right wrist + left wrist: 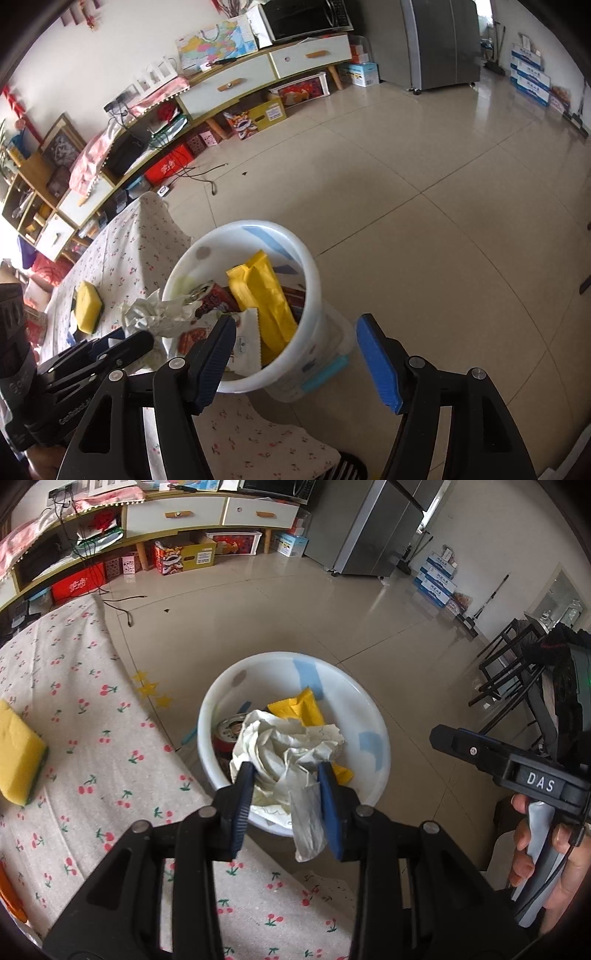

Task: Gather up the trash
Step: 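Carry the wrapper into the white bucket with the right tool while left carries the tissue there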

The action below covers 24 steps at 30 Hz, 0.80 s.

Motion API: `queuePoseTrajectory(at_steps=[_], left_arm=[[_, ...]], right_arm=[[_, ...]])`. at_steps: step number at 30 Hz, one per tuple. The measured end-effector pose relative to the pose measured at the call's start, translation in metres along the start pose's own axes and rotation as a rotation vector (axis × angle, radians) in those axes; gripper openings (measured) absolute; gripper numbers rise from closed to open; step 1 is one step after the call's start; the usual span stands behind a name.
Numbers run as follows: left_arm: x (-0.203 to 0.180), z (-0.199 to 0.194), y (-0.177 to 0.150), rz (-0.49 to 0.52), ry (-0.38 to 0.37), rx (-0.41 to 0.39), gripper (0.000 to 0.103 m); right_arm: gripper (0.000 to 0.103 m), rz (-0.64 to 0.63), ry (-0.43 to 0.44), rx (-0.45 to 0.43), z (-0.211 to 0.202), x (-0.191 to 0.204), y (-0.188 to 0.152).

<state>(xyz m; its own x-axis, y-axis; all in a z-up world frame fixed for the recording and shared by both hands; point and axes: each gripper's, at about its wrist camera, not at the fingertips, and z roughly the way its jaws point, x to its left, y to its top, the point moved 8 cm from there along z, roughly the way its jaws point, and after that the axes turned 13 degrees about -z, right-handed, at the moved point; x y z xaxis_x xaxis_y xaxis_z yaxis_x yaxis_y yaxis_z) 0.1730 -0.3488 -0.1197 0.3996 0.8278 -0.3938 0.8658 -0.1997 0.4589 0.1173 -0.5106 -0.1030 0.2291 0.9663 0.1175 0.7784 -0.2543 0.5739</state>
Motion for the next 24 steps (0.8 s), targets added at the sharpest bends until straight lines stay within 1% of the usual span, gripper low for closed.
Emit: queuePoseTrajectory(at_steps=[1, 2, 3, 5, 9, 13, 18, 24], left_arm=[[0.000, 0.001, 0.001, 0.001, 0.010, -0.005, 0.047], [0.002, 0.000, 0.002, 0.004, 0.035, -0.014, 0.059], [0.005, -0.001, 0.004, 0.006, 0.054, -0.027, 0.068], [0.005, -0.004, 0.004, 0.009, 0.064, -0.040, 0.071], [0.013, -0.010, 0.003, -0.005, 0.085, -0.032, 0.079], [0.025, -0.021, 0.002, -0.021, 0.117, -0.048, 0.083], [0.048, -0.041, -0.002, -0.057, 0.161, -0.071, 0.085], [0.082, -0.071, -0.012, -0.105, 0.222, -0.099, 0.091]], right_arm=[[0.070, 0.003, -0.004, -0.002, -0.001, -0.001, 0.000], [0.071, 0.005, -0.007, -0.004, -0.002, -0.002, 0.000], [0.071, 0.005, -0.008, -0.006, -0.003, -0.002, 0.000], [0.072, 0.005, -0.009, -0.012, -0.005, -0.002, -0.001], [0.073, -0.010, -0.009, -0.017, -0.007, 0.003, -0.001], [0.073, -0.028, -0.005, -0.021, -0.009, 0.009, 0.000], [0.077, -0.066, -0.007, -0.027, -0.012, 0.021, 0.002], [0.081, -0.115, 0.024, -0.019, -0.012, 0.047, 0.000]])
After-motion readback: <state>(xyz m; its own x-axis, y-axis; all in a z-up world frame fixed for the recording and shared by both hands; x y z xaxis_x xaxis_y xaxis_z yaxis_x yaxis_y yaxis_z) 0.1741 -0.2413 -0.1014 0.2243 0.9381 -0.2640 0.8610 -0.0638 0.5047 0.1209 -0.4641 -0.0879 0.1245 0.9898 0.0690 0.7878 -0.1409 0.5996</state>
